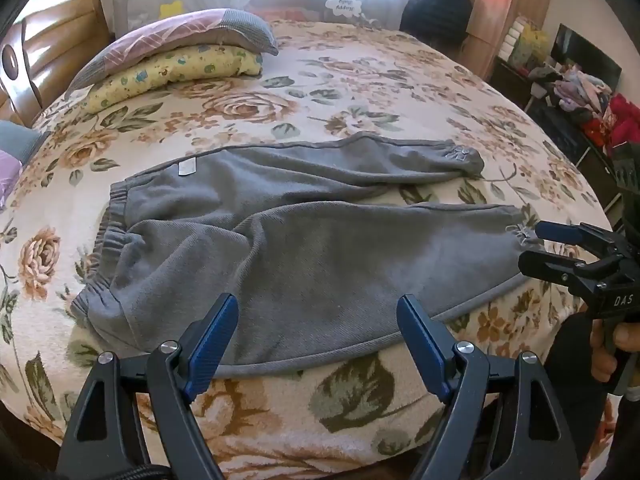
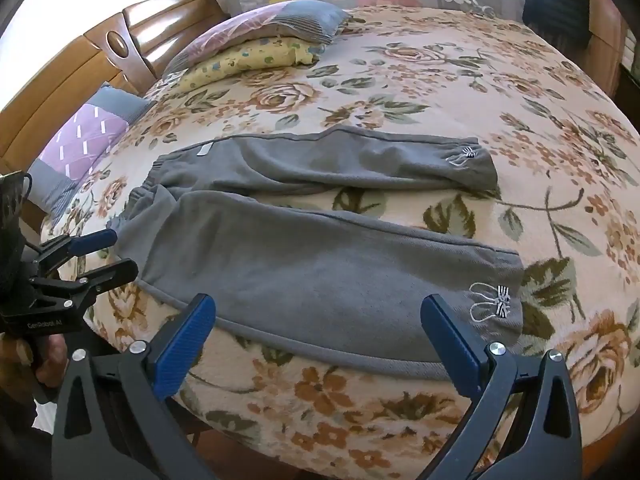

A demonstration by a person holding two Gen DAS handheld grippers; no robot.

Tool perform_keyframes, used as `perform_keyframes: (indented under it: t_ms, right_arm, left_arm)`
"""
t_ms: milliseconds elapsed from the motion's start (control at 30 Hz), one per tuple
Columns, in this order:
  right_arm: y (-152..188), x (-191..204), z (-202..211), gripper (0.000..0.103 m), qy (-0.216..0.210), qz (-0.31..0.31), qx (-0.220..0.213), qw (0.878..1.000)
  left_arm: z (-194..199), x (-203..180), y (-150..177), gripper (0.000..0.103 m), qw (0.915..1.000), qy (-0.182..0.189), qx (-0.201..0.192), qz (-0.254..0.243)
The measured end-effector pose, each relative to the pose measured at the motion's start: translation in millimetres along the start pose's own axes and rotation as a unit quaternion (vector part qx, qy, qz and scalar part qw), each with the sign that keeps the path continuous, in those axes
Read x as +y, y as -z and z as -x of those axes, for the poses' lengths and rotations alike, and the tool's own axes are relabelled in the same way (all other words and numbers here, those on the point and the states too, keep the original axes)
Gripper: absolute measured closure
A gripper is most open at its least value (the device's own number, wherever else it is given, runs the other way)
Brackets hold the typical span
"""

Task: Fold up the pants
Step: 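Move both grippers toward the bow-embroidered cuffs of the grey sweatpants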

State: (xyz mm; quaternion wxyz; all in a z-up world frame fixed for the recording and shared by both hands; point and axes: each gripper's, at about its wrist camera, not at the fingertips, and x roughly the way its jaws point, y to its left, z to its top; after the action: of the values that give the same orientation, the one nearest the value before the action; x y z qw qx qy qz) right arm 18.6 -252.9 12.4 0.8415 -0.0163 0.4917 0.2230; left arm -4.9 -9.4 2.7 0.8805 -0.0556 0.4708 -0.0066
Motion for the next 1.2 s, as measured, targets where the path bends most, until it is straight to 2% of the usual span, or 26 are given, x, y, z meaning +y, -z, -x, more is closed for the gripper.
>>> perform_keyframes:
  t_ms: [467,700,900,1033,1200]
  right_arm:
    - [3.0,-3.8,-1.9,0.000,0.003,-0.006,-0.003,1.000]
    - [-2.2,-21.2,-6.1,0.000,-0.002,-0.025,-0.008,1.000]
    - [-2.8,-27.7,-11.0,0.000,0.010,-0.028,0.011,0.999]
    - [-6.3,-35.1,-14.2,0.000,0.013,-0.025,0.002,1.000]
    - [-21.4,-50.8,-18.9,0.000,0.011,-0.031,0.007,0.999]
  left_arm:
    - [-7.0,-2.1,-2.2,0.021,1.0000,0.002,0.009,-0.002]
    - [-13.1,-3.6,-8.5,0.021,0.9999,0.006,0.015,-0.003]
    - [-23.9,-5.0,-13.4,0.021,0.9995,0.015,0.027,-0.004]
    - [-31.4,-5.9,-22.3,0.021,0.9989,0.034,0.031,-0.009]
    - [-37.9,-9.9,-45.5,0.021,0.9982,0.039,0.025,-0.037]
